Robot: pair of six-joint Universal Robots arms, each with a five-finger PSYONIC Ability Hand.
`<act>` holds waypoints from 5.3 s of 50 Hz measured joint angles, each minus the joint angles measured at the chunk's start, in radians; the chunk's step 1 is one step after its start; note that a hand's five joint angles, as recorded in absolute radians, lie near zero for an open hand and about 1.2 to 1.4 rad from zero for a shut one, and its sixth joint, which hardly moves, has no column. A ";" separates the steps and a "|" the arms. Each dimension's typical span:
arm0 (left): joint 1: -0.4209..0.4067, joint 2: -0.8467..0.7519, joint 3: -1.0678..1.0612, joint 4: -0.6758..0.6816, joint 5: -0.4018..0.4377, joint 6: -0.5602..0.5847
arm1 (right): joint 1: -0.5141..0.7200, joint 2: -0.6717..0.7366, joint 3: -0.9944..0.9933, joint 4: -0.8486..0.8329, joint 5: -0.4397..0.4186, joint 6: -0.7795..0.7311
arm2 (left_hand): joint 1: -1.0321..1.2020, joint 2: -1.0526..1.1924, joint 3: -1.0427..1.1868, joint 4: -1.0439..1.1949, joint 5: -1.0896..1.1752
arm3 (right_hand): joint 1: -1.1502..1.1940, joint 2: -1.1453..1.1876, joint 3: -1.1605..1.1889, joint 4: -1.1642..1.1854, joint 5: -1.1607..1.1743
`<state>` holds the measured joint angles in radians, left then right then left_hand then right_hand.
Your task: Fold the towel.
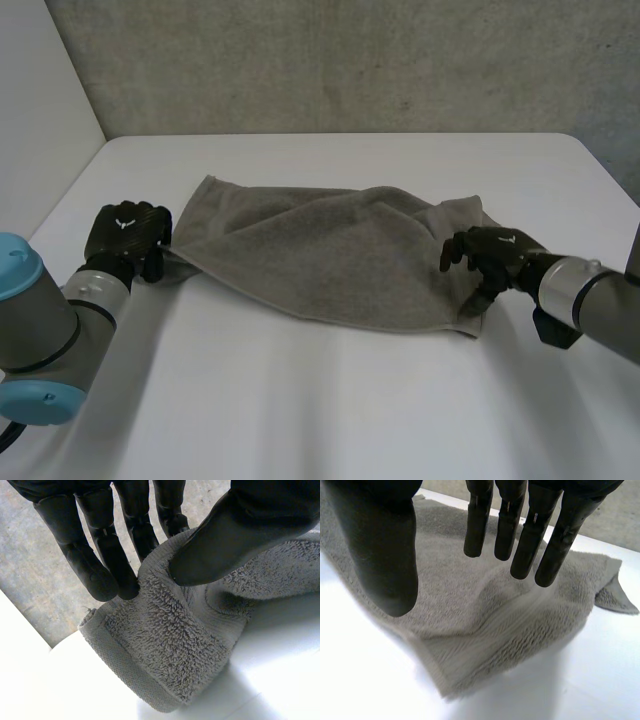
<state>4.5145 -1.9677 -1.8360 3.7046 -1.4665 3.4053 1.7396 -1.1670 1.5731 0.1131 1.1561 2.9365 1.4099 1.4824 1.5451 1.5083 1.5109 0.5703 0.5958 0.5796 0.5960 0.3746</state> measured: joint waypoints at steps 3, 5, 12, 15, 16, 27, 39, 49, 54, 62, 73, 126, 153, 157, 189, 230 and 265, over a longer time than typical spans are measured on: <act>0.000 0.003 -0.001 0.000 0.000 -0.001 | 0.003 -0.018 0.055 -0.045 0.028 0.002 | 0.000 0.000 0.000 0.000 0.000 | -0.006 -0.004 -0.003 -0.018 -0.005; 0.001 0.006 -0.002 0.000 0.000 -0.001 | 0.005 -0.024 0.089 -0.081 0.056 -0.002 | 0.000 0.000 0.000 0.000 0.000 | -0.023 -0.026 -0.021 -0.034 -0.020; 0.004 0.012 -0.002 0.000 0.000 -0.001 | 0.026 -0.003 0.137 -0.167 0.154 -0.041 | 0.000 0.000 0.000 0.000 0.000 | -0.025 -0.030 -0.025 -0.039 -0.025; 0.005 0.012 -0.002 0.000 0.000 -0.001 | 0.040 0.016 0.141 -0.183 0.181 -0.067 | 0.000 0.000 0.000 0.000 0.000 | -0.025 -0.030 -0.025 -0.039 -0.024; 0.005 0.013 -0.002 0.000 0.000 -0.001 | 0.043 0.022 0.141 -0.188 0.187 -0.074 | 0.000 0.000 0.000 0.000 0.000 | -0.025 -0.030 -0.025 -0.039 -0.024; 0.006 0.014 -0.001 0.001 0.000 -0.002 | 0.069 0.063 0.146 -0.218 0.204 -0.106 | 0.000 0.000 0.000 0.000 0.000 | -0.025 -0.030 -0.025 -0.039 -0.024; 0.006 0.013 -0.002 0.002 -0.001 -0.002 | 0.089 0.060 0.158 -0.291 0.205 -0.087 | 0.000 0.000 0.000 0.000 0.000 | 0.031 -0.007 0.012 -0.004 0.056; 0.006 0.013 -0.002 0.002 -0.001 -0.003 | 0.087 0.082 0.144 -0.335 0.220 -0.051 | 0.000 0.000 0.000 0.000 0.000 | 0.143 0.113 0.138 0.121 0.165; 0.006 0.014 -0.002 0.002 -0.001 -0.003 | 0.083 0.074 0.147 -0.361 0.258 -0.050 | 0.000 0.000 0.000 0.000 0.000 | 0.253 0.229 0.244 0.227 0.265; 0.006 0.015 -0.002 0.002 -0.002 -0.003 | 0.095 0.069 0.155 -0.369 0.276 -0.050 | 0.001 0.000 0.000 0.000 0.000 | 0.727 0.691 0.703 0.688 0.746; 0.007 0.063 -0.008 0.001 0.000 0.000 | 0.085 -0.028 0.096 -0.342 0.275 -0.069 | 0.001 0.000 0.000 0.000 0.000 | 0.766 0.717 0.757 0.739 0.797; -0.084 -0.121 1.035 -0.349 -0.027 0.102 | 0.202 0.439 -1.550 0.136 0.269 -0.544 | 0.004 0.000 0.003 0.008 0.000 | 0.767 0.735 0.760 0.739 0.805; -0.064 -0.244 0.633 0.109 -0.048 -0.017 | 0.198 0.431 -1.037 0.004 0.212 -0.419 | 0.005 0.000 0.003 0.008 0.004 | 0.767 0.735 0.760 0.739 0.808; -0.057 -0.301 0.543 0.109 0.001 -0.012 | 0.201 0.444 -0.873 -0.003 0.183 -0.464 | 0.005 0.000 0.003 0.008 0.004 | 0.767 0.735 0.760 0.739 0.808; 0.131 0.364 -0.033 -0.175 0.312 0.057 | -0.033 -0.130 -0.389 0.585 0.125 -0.593 | 0.005 0.000 0.004 0.008 0.004 | 0.767 0.735 0.760 0.739 0.808; 0.099 -0.094 0.369 -0.361 0.327 0.192 | -0.043 0.197 -0.570 0.379 0.069 -0.724 | 0.005 0.010 0.004 0.008 0.023 | 0.726 0.694 0.718 0.697 0.782; 0.104 0.122 0.207 -0.363 0.329 0.149 | -0.126 0.081 -0.527 0.501 0.113 -0.574 | 0.005 0.010 0.004 0.008 0.022 | 0.757 0.748 0.762 0.744 0.798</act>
<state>4.6186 -1.8455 -1.6288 3.3411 -1.1375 3.5540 1.6139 -1.0861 1.0465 0.6141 1.2688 2.3626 1.4147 1.4921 1.5494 1.5162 1.5333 1.3270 1.3443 1.3412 1.3400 1.1728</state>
